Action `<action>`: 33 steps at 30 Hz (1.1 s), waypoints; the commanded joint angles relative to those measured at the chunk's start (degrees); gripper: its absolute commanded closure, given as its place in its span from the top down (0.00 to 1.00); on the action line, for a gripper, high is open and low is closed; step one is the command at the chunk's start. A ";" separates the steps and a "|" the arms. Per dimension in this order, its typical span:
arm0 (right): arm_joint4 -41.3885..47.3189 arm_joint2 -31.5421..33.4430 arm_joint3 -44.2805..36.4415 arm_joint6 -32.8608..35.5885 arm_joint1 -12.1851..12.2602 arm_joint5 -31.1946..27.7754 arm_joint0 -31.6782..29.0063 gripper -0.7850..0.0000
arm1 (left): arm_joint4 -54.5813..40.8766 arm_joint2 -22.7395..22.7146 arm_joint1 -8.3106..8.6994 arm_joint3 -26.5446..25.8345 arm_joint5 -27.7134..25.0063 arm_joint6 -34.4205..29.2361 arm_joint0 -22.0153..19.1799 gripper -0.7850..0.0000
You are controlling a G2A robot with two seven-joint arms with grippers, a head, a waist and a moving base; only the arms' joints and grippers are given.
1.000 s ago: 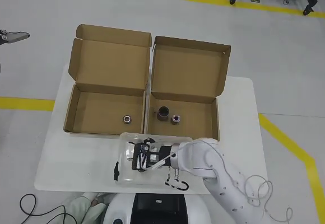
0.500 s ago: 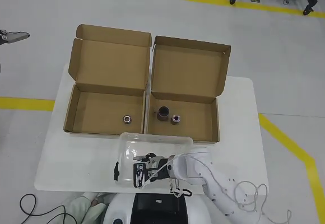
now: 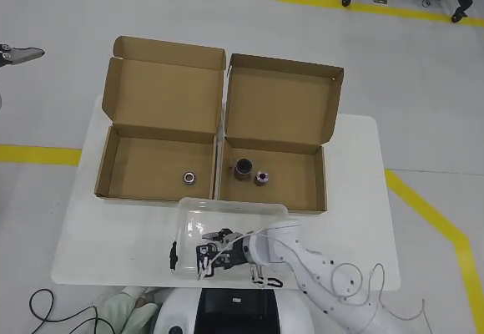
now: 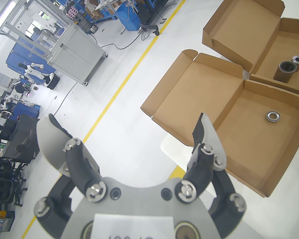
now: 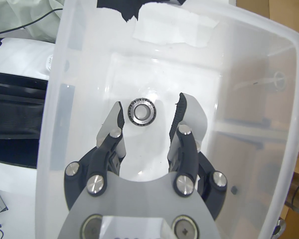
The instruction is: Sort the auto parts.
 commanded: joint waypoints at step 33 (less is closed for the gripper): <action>2.31 -6.05 5.86 4.00 -1.79 3.10 4.88 0.10 | 0.00 0.00 0.00 0.00 0.00 0.00 0.00 1.00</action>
